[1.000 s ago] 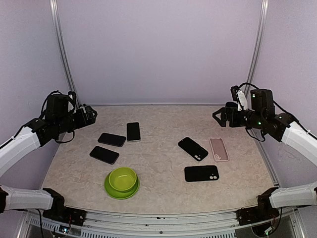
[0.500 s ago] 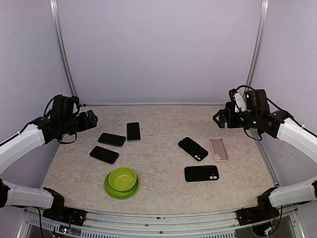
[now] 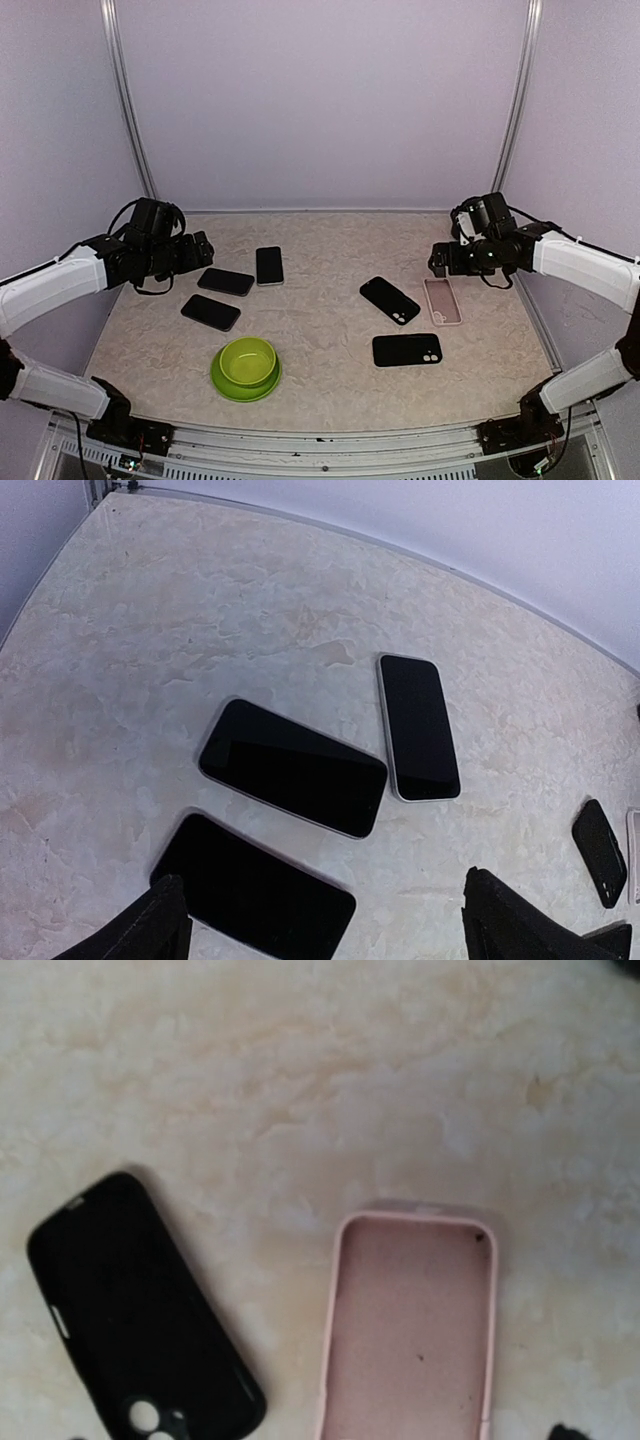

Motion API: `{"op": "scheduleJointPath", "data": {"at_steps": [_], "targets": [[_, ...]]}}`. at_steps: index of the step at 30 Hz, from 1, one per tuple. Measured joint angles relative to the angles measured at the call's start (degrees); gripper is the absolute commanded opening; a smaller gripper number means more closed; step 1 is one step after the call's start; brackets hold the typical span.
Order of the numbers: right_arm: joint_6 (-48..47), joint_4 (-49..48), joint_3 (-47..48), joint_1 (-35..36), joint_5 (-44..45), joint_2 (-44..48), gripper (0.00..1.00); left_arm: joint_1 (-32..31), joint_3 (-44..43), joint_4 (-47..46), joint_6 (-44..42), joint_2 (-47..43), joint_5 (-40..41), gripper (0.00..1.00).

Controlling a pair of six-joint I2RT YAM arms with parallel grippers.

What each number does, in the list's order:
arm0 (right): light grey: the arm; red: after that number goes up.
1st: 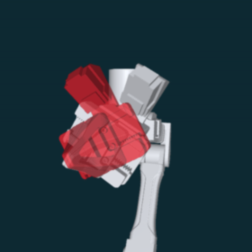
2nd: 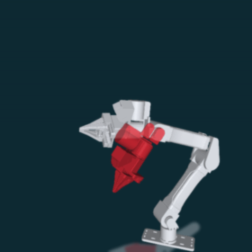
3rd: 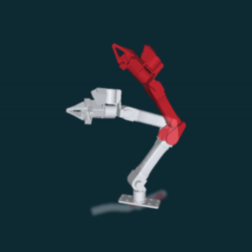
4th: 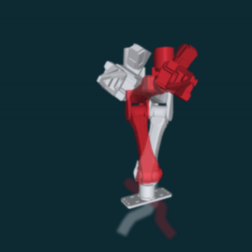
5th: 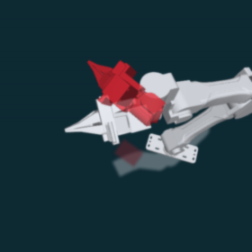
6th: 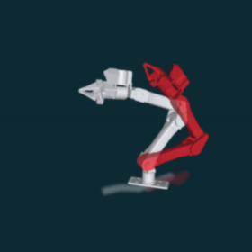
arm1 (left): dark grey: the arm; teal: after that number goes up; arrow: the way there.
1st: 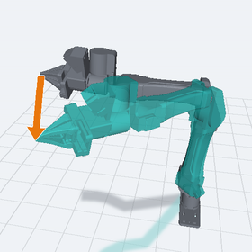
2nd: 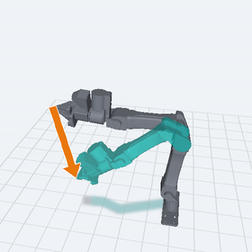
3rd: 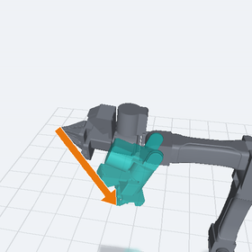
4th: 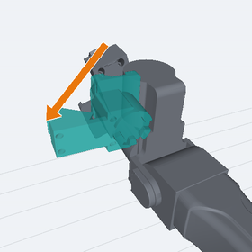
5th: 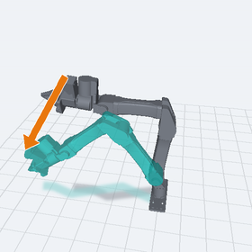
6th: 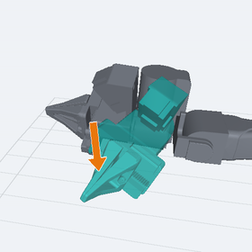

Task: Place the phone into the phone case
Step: Move the phone to the center of the board.

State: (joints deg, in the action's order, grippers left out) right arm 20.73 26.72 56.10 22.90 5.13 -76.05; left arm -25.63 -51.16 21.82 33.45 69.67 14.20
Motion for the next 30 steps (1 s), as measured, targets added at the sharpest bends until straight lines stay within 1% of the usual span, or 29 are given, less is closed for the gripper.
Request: {"op": "scheduleJointPath", "data": {"at_steps": [8,11,19,30], "targets": [[-0.48,-0.11,0.26,3.67,0.11,-5.16,0.97,-1.77,0.0,-1.73,1.57,3.23,0.22,0.92],[-0.81,-0.11,0.44,5.18,0.11,-6.69,0.99,-2.4,0.0,-2.12,2.34,4.92,0.28,0.93],[-1.57,-0.59,0.7,9.16,0.15,-8.17,1.0,-4.0,-0.15,-4.87,3.63,9.94,0.39,0.93],[-1.6,-1.4,0.7,12.68,0.96,-8.46,1.0,-4.24,-7.13,-7.78,4.31,21.7,-0.59,0.93]]}}
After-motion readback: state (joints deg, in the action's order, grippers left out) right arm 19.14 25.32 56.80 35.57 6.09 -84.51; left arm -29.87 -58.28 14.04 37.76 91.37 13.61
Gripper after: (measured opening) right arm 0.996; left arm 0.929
